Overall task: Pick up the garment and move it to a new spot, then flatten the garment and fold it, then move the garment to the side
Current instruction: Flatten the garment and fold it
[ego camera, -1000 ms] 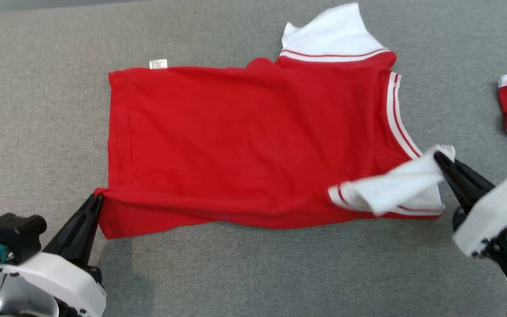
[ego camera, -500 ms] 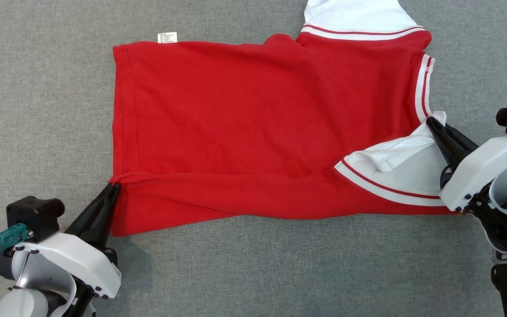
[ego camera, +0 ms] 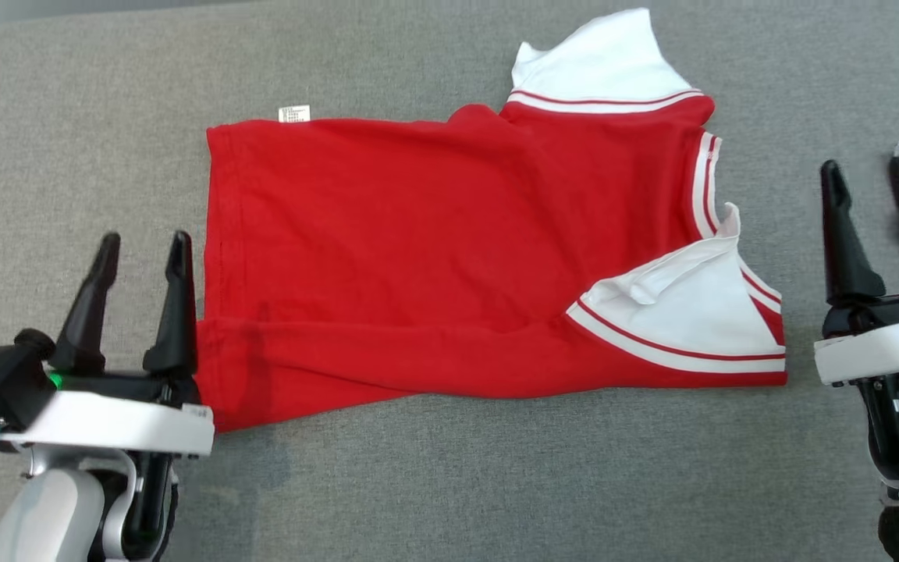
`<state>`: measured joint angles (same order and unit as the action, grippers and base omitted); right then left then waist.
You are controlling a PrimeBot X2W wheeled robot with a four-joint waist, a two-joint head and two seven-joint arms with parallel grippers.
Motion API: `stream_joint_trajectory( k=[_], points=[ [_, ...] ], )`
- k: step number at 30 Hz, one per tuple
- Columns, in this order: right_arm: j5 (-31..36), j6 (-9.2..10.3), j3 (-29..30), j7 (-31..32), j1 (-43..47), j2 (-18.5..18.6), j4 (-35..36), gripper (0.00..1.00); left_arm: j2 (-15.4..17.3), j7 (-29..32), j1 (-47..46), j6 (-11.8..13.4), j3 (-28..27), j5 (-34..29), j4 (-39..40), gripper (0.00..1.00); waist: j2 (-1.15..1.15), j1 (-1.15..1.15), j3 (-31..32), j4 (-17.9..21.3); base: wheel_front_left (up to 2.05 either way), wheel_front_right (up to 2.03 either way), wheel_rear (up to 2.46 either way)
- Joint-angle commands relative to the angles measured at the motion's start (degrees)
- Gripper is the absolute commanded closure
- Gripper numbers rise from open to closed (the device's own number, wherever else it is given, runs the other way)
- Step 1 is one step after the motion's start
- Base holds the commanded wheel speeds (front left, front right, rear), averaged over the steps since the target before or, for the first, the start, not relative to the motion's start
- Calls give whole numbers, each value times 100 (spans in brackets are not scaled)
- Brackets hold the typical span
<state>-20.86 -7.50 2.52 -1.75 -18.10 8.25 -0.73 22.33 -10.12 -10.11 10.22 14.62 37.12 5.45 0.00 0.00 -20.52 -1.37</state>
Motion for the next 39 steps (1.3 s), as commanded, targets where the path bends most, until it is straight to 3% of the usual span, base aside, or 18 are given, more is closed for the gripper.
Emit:
stream_joint_trajectory(
  k=[1, 7, 13, 27, 39],
  points=[
    [254, 2, 17, -319, 41, 37, 11, 0, -29, -163, -171, 50, -34, -159, -68, 0, 0, 0, 129, 59, 0, 0, 0],
    [798, 2, -52, -969, 194, -21, -199, 0, -159, -457, -385, 12, -60, -569, -311, 0, 0, 0, 389, 129, 0, 0, 0],
    [1013, 2, -172, -1201, 455, -108, -591, 0, -288, -510, -136, -138, -159, -880, -606, 0, 0, 0, 627, 186, 0, 0, 0],
    [913, 2, -286, -1298, 357, -25, -1115, 0, -593, -514, 155, -435, -448, -1208, -983, 0, 0, 0, 757, 157, 0, 0, 0],
    [897, 2, -501, -1115, 633, -100, -2200, 0, -999, -507, 665, -761, -352, -1126, -1844, 0, 0, 0, 516, 114, 0, 0, 0]
  ],
)
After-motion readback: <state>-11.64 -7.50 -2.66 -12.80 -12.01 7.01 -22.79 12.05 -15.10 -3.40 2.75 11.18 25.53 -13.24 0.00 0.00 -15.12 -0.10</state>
